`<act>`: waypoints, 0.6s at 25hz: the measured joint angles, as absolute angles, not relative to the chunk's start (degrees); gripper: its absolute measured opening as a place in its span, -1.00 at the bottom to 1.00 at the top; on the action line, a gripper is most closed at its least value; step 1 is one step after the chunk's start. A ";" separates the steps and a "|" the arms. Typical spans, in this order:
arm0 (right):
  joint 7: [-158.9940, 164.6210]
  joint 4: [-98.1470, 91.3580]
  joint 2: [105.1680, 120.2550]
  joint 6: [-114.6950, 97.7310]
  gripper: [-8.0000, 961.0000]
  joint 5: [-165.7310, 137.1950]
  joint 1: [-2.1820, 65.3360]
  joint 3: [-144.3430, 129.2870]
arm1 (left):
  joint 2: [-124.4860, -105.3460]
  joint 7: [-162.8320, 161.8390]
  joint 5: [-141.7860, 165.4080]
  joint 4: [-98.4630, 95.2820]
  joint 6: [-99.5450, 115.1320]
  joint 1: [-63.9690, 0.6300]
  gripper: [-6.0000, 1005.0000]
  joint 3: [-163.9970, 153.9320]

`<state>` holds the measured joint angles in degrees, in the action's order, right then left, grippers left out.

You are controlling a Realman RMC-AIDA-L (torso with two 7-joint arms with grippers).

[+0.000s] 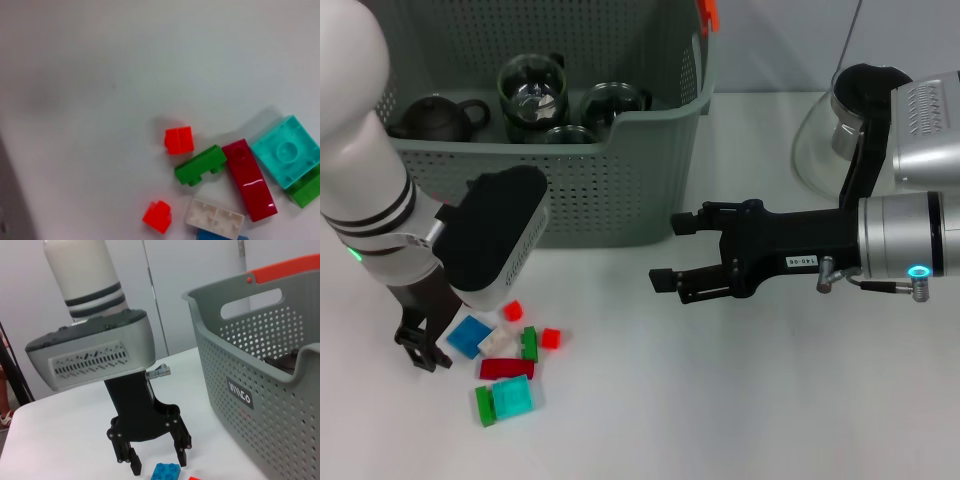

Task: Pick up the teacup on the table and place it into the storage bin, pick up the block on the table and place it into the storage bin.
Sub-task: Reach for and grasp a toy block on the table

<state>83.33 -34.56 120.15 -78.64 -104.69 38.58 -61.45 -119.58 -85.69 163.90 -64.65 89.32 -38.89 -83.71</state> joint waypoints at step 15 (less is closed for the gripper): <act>83.31 -33.47 120.24 -78.30 0.90 -104.23 38.56 -61.03 | -119.44 -85.39 163.92 -60.72 87.22 -40.70 0.52 -85.36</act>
<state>83.31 -33.47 120.24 -78.30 -104.23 38.56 -61.03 -119.44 -85.39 163.92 -60.72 87.22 -40.70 -85.36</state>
